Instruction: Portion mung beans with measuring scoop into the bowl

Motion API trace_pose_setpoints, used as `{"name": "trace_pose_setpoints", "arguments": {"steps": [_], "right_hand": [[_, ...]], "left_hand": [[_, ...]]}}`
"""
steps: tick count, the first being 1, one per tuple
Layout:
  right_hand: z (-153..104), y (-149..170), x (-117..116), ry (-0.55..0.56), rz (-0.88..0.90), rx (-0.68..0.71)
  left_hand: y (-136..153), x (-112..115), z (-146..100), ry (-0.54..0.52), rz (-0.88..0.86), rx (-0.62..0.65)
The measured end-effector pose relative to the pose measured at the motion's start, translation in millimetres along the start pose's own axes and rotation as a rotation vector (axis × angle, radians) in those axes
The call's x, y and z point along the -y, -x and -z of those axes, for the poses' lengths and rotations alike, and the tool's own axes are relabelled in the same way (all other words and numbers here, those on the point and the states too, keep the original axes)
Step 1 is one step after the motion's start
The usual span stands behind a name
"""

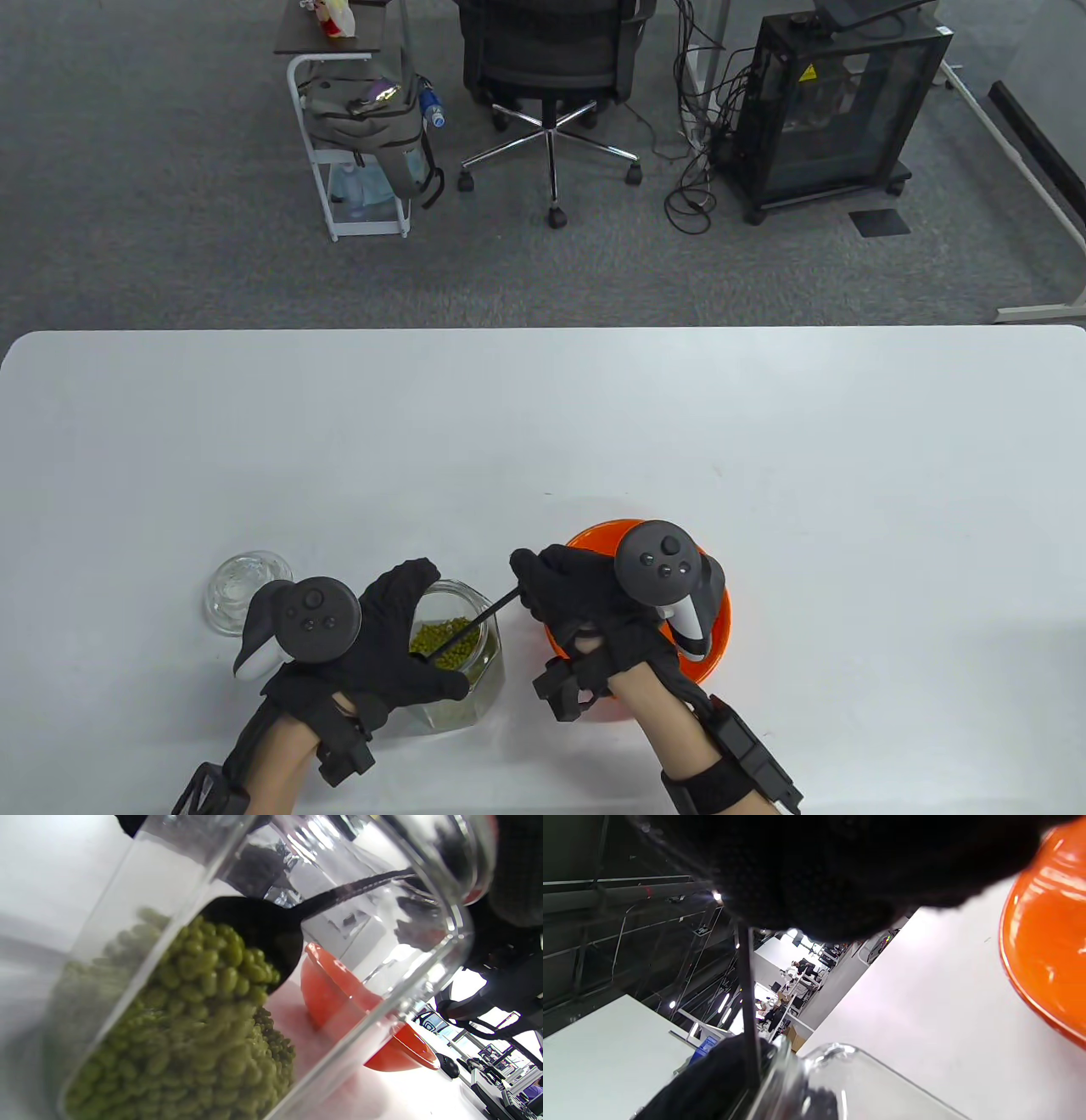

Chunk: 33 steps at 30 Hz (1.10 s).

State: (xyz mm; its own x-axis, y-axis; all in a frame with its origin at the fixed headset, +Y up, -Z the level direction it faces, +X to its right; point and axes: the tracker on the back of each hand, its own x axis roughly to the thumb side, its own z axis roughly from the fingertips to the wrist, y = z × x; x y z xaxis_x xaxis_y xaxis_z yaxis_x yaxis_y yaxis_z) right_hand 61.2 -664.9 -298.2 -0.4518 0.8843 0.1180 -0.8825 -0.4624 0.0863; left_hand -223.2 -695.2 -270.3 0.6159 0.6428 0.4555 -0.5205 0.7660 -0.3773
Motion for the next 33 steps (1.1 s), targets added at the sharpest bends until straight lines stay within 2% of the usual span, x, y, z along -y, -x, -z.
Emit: {"name": "trace_pose_setpoints", "arguments": {"steps": [19, 33], "right_hand": [[-9.5, 34.8, 35.3, 0.098, 0.198, -0.081], [-13.6, 44.2, 47.5, 0.123, 0.257, -0.100]], "left_hand": [[0.0, -0.1, 0.0, 0.003, 0.000, -0.002], [0.2, 0.3, -0.1, 0.004, 0.001, -0.001]]}}
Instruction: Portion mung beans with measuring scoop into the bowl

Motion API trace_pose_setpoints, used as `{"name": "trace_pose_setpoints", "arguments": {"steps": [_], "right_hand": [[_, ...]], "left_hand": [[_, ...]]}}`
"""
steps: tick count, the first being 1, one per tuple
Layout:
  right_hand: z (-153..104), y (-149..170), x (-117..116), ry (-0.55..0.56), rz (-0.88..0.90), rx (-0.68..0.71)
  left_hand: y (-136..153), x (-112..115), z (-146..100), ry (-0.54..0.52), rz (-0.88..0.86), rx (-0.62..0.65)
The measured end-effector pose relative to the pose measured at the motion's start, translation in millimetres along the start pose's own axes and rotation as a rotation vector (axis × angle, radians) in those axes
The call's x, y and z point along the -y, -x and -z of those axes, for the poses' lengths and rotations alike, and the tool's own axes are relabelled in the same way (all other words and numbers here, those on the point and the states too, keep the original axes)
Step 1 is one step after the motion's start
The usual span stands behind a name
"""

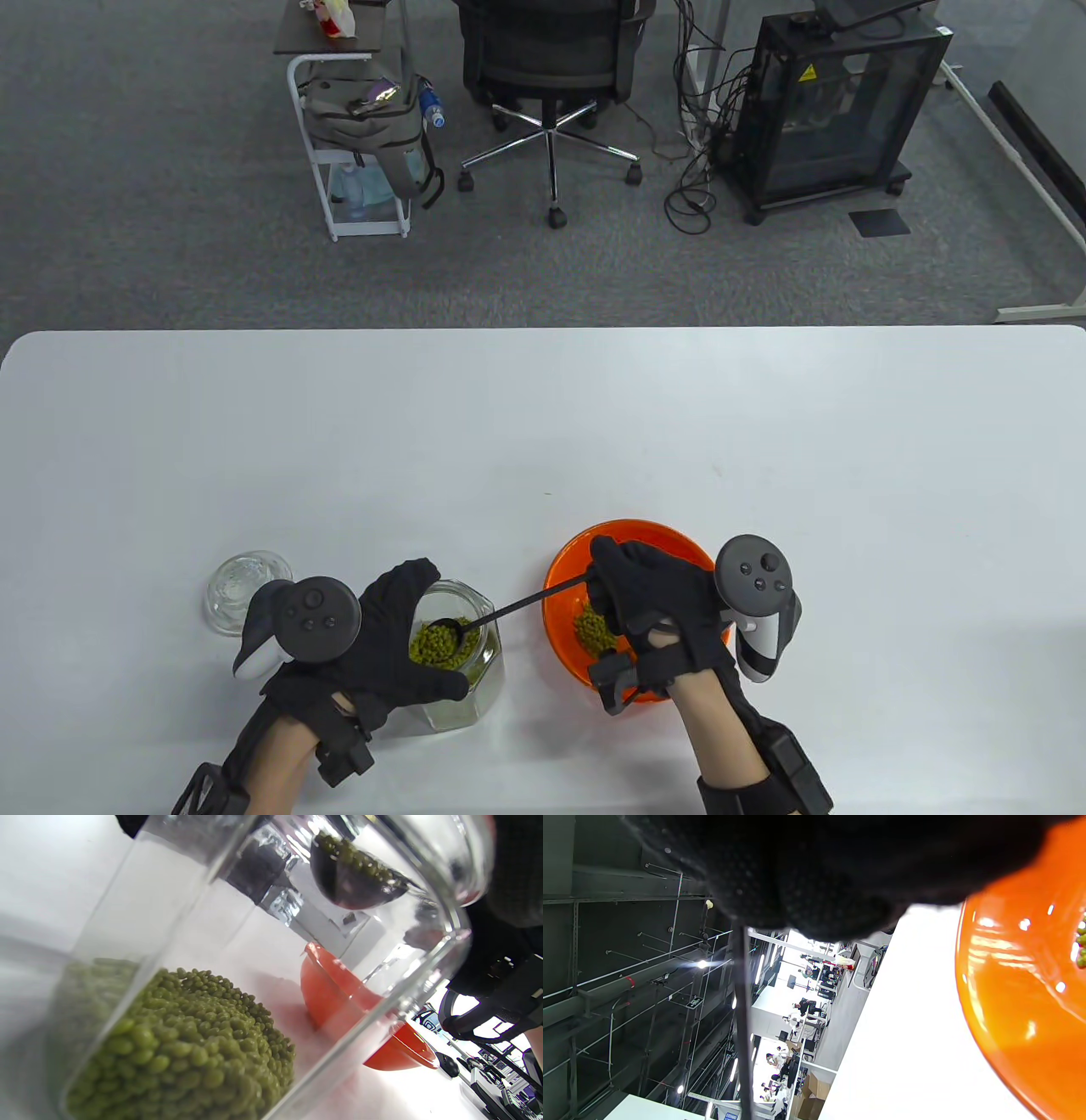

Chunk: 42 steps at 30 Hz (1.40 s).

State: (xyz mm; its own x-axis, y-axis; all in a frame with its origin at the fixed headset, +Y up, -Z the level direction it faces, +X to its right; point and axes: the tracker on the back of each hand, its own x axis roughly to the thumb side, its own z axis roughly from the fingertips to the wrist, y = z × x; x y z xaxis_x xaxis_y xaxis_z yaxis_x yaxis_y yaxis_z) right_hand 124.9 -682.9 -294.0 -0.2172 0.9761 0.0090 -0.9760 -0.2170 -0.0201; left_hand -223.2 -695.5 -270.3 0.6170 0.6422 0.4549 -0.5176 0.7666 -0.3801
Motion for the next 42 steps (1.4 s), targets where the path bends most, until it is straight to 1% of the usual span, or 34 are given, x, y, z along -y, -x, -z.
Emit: {"name": "trace_pose_setpoints", "arguments": {"steps": [15, 30, 37, 42], "right_hand": [[0.2, 0.3, 16.1, 0.033, 0.067, -0.014], [-0.3, -2.3, 32.2, 0.041, 0.134, -0.041], [-3.2, -9.1, 45.6, 0.061, 0.198, -0.046], [-2.5, -18.2, 62.1, 0.089, 0.217, -0.046]], "left_hand": [[0.4, 0.1, -0.2, 0.000, -0.001, 0.001], [0.4, -0.1, -0.3, 0.001, -0.002, 0.001], [0.5, -0.2, -0.2, 0.003, -0.001, 0.000], [0.7, 0.0, -0.2, 0.001, -0.002, 0.000]]}}
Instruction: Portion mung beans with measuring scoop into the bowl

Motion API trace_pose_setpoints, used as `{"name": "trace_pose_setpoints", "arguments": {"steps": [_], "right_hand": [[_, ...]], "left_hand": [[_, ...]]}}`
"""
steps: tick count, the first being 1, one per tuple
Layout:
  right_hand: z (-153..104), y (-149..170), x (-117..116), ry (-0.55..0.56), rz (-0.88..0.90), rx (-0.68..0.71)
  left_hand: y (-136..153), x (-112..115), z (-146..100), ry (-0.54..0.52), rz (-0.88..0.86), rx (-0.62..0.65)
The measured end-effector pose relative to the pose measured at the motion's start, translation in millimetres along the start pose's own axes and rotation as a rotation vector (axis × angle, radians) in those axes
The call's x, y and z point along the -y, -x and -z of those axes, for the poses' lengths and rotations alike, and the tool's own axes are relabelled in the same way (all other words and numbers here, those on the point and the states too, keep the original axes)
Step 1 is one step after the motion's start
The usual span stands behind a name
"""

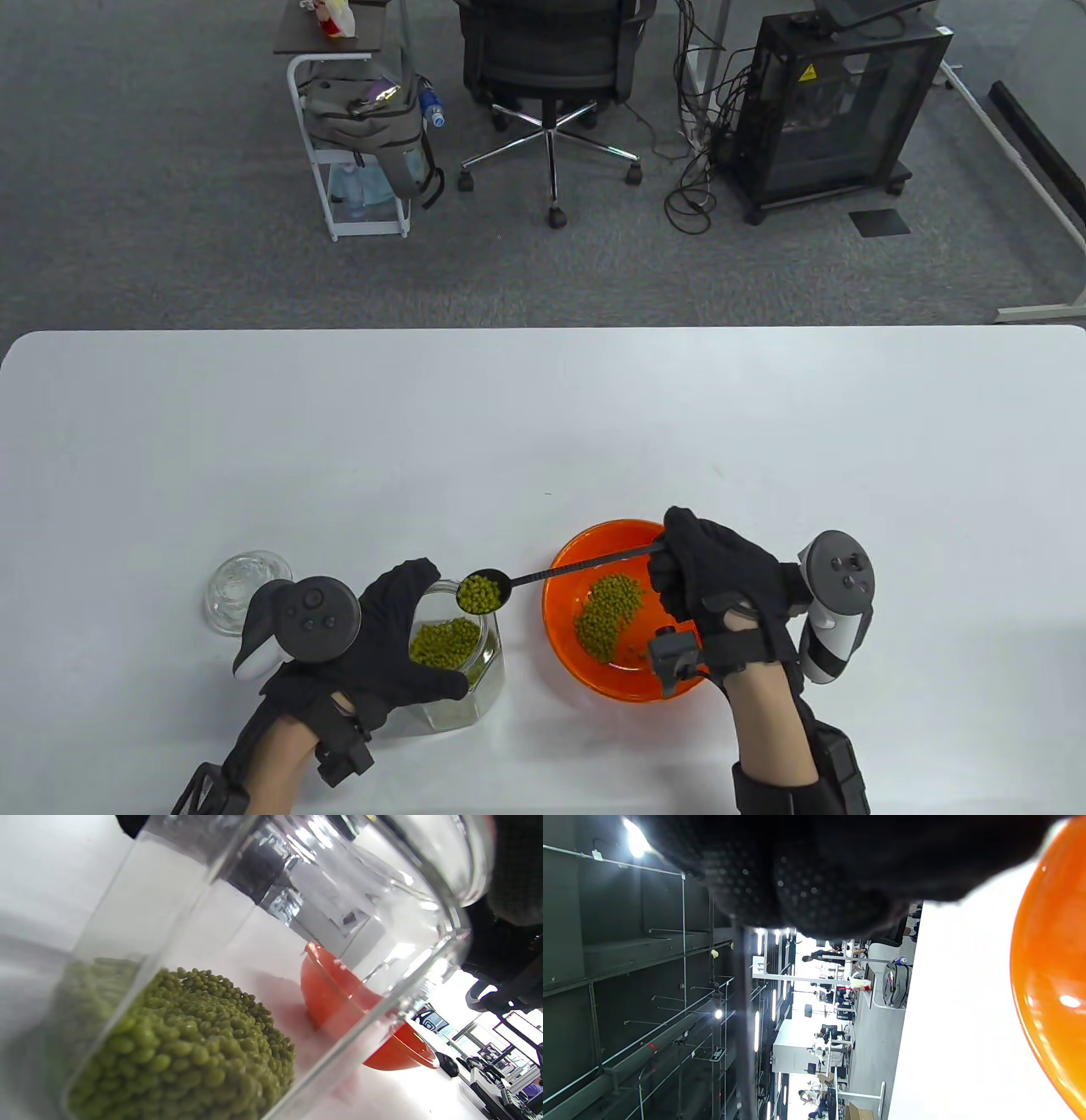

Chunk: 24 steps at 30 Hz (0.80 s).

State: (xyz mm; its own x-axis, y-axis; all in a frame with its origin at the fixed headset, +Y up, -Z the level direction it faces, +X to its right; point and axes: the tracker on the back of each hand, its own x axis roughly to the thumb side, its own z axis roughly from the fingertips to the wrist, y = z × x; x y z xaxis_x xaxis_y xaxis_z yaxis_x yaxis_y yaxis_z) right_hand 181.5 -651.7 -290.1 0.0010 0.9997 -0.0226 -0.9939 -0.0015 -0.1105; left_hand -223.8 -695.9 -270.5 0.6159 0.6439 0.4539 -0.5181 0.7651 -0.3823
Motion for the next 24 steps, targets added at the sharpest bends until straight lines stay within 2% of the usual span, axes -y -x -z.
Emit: {"name": "trace_pose_setpoints", "arguments": {"steps": [8, 17, 24], "right_hand": [[9.5, 0.0, 38.2, 0.040, -0.022, -0.024], [23.3, 24.8, 85.2, 0.073, -0.024, -0.104], [22.3, 42.1, 109.5, 0.115, -0.068, -0.126]], "left_hand": [[0.3, 0.0, 0.2, -0.001, -0.001, 0.000], [0.1, -0.3, 0.3, -0.001, -0.001, 0.000], [0.0, -0.3, 0.2, 0.001, 0.002, 0.000]]}}
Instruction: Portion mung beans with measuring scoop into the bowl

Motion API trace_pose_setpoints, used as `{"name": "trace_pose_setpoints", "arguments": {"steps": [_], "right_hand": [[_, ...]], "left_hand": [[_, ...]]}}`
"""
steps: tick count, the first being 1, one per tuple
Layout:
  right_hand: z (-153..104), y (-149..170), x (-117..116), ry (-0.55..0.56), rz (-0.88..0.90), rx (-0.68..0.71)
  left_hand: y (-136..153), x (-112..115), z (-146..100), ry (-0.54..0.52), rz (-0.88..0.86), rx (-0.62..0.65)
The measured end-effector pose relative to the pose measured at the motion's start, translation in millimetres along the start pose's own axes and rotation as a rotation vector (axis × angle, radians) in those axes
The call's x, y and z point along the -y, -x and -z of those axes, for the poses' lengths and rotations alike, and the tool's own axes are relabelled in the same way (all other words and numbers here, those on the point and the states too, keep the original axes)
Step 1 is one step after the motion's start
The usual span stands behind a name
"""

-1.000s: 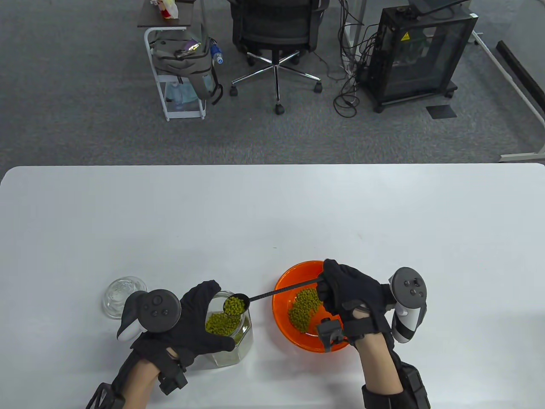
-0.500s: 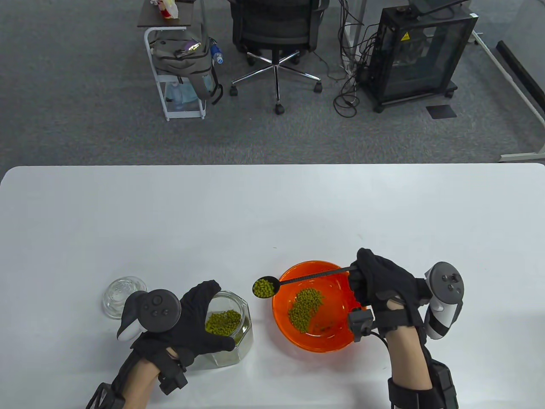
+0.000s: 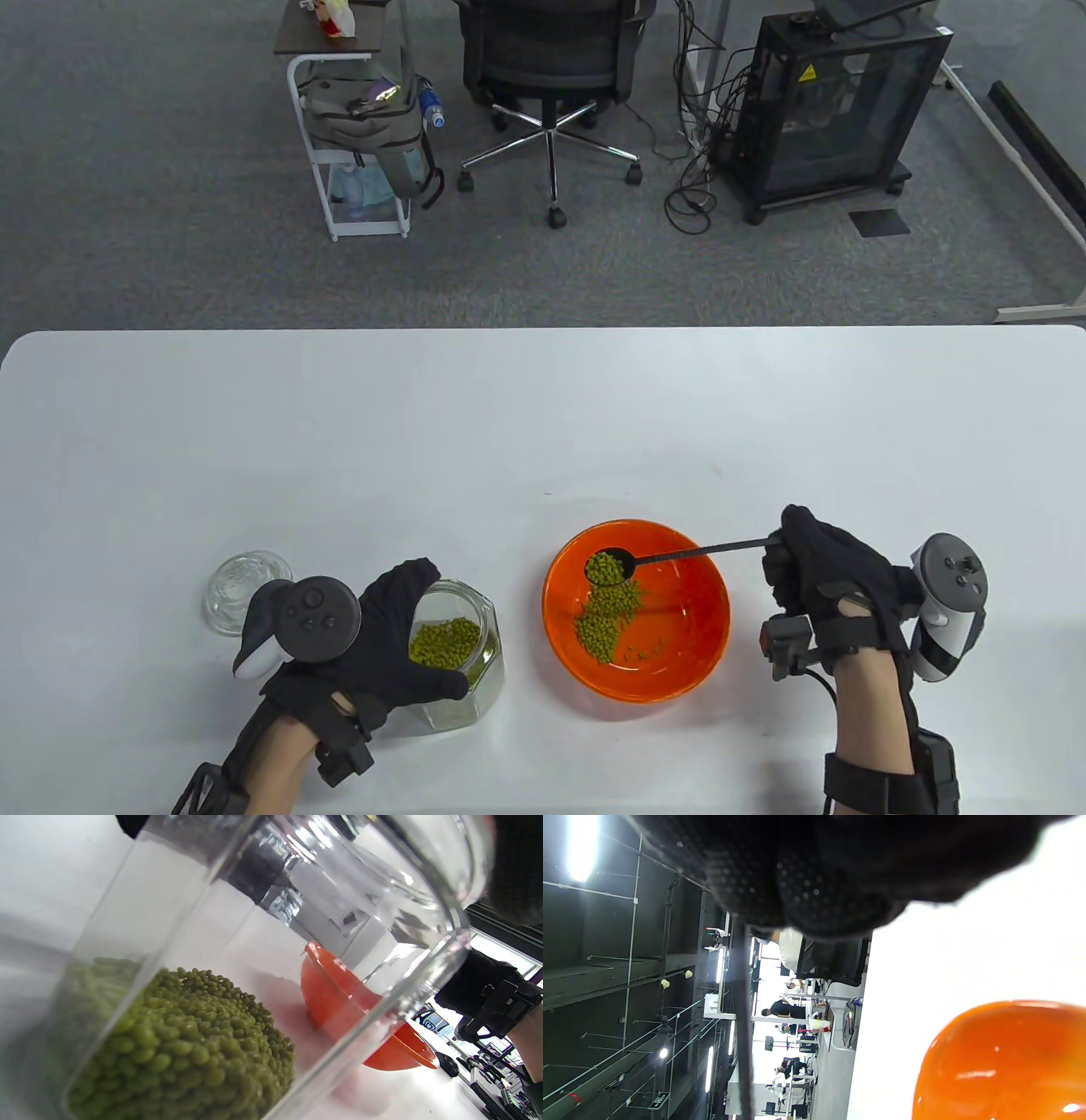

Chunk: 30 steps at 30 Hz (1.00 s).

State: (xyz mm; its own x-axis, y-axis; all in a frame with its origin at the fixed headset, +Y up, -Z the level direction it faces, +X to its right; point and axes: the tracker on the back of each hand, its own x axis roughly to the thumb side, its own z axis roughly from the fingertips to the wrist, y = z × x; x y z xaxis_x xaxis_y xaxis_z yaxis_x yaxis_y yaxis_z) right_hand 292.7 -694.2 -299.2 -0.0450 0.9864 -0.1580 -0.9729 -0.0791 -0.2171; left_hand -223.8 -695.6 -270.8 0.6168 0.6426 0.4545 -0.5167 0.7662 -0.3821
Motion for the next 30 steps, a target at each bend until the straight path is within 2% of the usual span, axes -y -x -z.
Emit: {"name": "trace_pose_setpoints", "arguments": {"steps": [7, 15, 23, 30], "right_hand": [[-0.6, 4.1, 13.3, 0.028, -0.063, 0.007], [-2.0, 2.4, 10.8, 0.039, -0.230, 0.021], [-14.0, -15.8, -3.7, 0.076, -0.434, 0.159], [-29.8, -34.5, -22.4, 0.090, -0.583, 0.348]], "left_hand": [[0.1, -0.1, 0.0, 0.001, 0.004, 0.000], [0.1, 0.1, 0.0, 0.001, 0.003, 0.000], [0.1, 0.2, -0.1, 0.001, 0.003, 0.001], [0.1, 0.3, -0.1, 0.002, 0.003, 0.001]]}}
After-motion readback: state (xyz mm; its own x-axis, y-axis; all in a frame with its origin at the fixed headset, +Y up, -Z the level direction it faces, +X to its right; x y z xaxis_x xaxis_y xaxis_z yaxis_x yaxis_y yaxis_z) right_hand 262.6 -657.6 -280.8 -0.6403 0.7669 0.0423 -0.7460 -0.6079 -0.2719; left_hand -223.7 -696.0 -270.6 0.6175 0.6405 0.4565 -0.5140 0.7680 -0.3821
